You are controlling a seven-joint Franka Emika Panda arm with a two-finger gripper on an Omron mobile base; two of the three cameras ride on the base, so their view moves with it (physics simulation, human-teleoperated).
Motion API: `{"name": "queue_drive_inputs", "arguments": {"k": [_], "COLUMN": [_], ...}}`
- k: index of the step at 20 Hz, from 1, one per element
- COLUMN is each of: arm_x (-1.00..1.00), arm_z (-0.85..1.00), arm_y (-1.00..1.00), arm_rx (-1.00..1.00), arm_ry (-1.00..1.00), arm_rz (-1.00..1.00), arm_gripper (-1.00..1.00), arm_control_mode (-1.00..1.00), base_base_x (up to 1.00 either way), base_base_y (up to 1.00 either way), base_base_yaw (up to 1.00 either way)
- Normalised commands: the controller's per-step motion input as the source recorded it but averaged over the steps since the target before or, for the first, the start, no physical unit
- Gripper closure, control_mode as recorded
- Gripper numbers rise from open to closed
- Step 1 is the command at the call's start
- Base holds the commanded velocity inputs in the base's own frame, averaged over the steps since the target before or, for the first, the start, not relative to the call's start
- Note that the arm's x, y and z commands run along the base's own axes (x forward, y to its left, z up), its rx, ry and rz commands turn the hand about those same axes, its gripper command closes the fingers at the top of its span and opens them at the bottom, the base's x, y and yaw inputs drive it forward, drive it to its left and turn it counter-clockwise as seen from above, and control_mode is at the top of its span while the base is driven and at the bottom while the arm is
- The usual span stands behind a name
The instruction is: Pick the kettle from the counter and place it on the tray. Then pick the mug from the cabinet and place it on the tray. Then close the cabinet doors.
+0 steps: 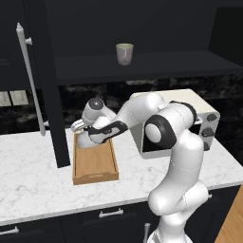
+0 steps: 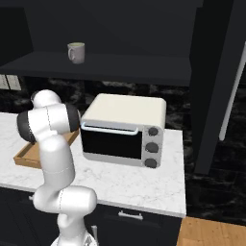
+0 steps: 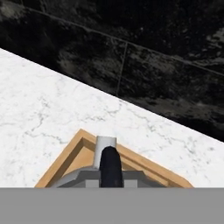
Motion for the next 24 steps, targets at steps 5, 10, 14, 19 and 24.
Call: {"name": "queue_drive_inputs", "arguments": {"k": [5, 10, 14, 19, 24], "arm_x": [-0.03, -0.06, -0.06, -0.12, -0.13], "arm_z": [-0.16, -0.03, 0.04, 0.06, 0.5], "arm_y": [-0.23, -0.18, -0.06, 0.0, 0.0], "arm_rx": [0.0, 0.04, 0.07, 0.09, 0.08], "arm_ry": [0.0, 0.0, 0.0, 0.0, 0.0], "arm_rz": [0.0, 0.0, 0.0, 0.0, -0.01], "arm_gripper": [-1.0, -1.0, -1.0, -1.0, -1.0], "arm_control_mode": [-1.0, -1.0, -1.0, -1.0, -1.0], "base_base_x": [0.0, 0.0, 0.0, 0.0, 0.0], "base_base_y": [0.0, 0.0, 0.0, 0.0, 0.0], "base_base_yaw": [0.0, 0.0, 0.0, 0.0, 0.0]}}
